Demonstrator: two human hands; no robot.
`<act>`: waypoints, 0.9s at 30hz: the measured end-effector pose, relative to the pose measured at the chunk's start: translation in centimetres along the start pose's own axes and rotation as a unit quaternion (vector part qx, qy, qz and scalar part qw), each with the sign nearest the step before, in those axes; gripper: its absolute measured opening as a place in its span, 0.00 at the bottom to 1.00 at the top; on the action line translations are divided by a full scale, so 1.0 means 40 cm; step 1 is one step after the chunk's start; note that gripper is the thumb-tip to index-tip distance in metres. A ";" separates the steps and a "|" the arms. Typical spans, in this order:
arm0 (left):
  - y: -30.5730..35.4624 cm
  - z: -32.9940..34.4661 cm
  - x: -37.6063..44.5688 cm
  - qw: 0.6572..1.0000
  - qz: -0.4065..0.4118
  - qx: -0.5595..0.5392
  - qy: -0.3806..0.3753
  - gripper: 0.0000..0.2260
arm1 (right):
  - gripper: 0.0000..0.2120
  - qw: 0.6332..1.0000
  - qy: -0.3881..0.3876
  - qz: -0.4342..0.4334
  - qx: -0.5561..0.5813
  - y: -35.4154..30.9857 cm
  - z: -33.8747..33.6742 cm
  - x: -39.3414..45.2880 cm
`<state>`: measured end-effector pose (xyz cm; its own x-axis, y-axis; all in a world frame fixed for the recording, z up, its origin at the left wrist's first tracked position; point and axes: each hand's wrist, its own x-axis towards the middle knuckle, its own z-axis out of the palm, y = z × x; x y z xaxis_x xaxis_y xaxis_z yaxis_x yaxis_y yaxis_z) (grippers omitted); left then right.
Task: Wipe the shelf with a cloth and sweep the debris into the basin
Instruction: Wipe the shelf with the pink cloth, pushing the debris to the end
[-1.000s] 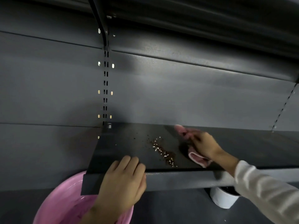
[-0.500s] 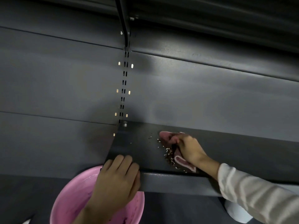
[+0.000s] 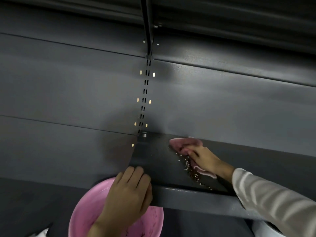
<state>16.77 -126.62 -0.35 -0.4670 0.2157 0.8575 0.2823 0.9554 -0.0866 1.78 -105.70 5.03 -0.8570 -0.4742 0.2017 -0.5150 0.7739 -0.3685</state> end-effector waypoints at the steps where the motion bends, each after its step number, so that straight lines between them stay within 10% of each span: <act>1: 0.000 0.002 -0.001 1.000 0.000 -0.001 0.003 0.11 | 0.13 1.000 -0.001 -0.009 0.012 -0.005 -0.007 0.003; 27: 0.007 0.007 0.020 0.999 -0.032 0.027 0.019 0.10 | 0.15 0.985 -0.065 -0.041 0.157 -0.046 0.051 0.204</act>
<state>16.26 -126.13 0.16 -0.4499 0.1477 0.8808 0.2074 0.9765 -0.0578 -4.23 -111.84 5.51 -0.7921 -0.5960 0.1319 -0.5342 0.5723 -0.6221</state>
